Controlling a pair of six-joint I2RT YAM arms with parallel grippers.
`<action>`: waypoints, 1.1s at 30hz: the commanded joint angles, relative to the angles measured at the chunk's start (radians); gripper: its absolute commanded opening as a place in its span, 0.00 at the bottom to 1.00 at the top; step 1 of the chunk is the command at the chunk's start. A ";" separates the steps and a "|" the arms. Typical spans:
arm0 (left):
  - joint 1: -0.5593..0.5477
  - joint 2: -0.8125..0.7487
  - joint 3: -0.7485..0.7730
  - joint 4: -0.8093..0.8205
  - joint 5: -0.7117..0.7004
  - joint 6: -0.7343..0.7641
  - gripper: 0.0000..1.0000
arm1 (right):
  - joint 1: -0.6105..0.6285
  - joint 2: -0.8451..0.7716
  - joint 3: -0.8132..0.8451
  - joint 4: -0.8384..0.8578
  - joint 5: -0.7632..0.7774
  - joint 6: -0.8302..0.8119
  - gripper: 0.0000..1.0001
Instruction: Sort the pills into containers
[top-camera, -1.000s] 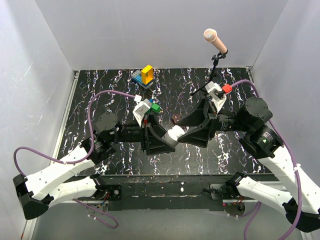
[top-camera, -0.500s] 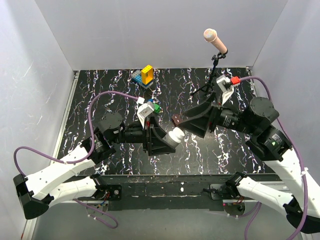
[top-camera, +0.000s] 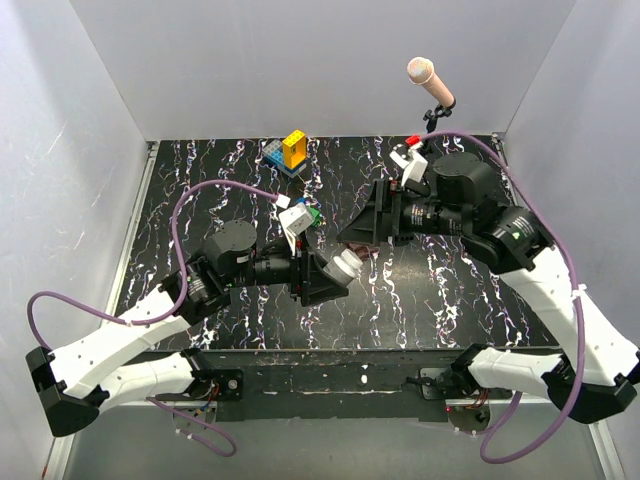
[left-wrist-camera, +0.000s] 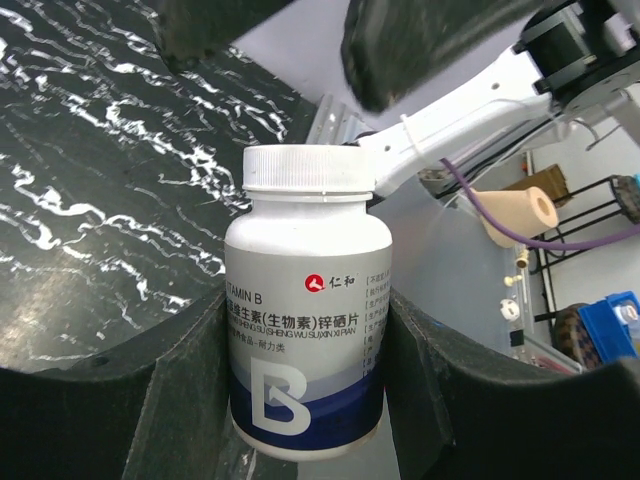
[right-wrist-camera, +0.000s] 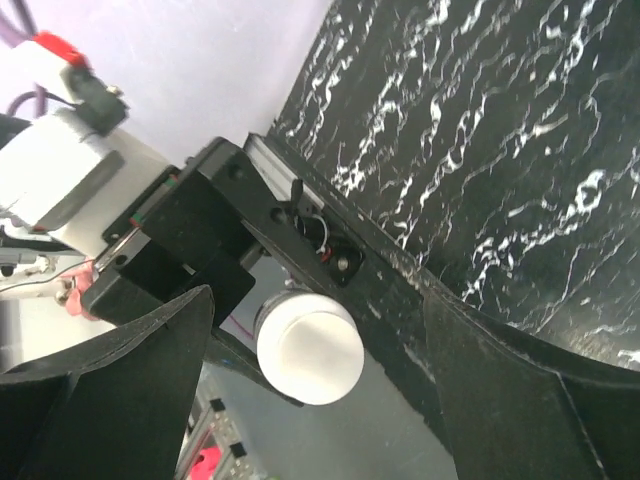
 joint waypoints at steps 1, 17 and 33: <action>0.002 -0.008 0.052 -0.072 -0.083 0.061 0.00 | 0.001 0.031 0.041 -0.101 -0.069 0.053 0.91; 0.002 -0.016 0.064 -0.131 -0.125 0.090 0.00 | 0.001 0.058 -0.126 -0.005 -0.209 0.173 0.71; 0.002 -0.030 0.052 -0.131 -0.115 0.081 0.00 | -0.025 0.034 -0.145 0.055 -0.231 0.202 0.66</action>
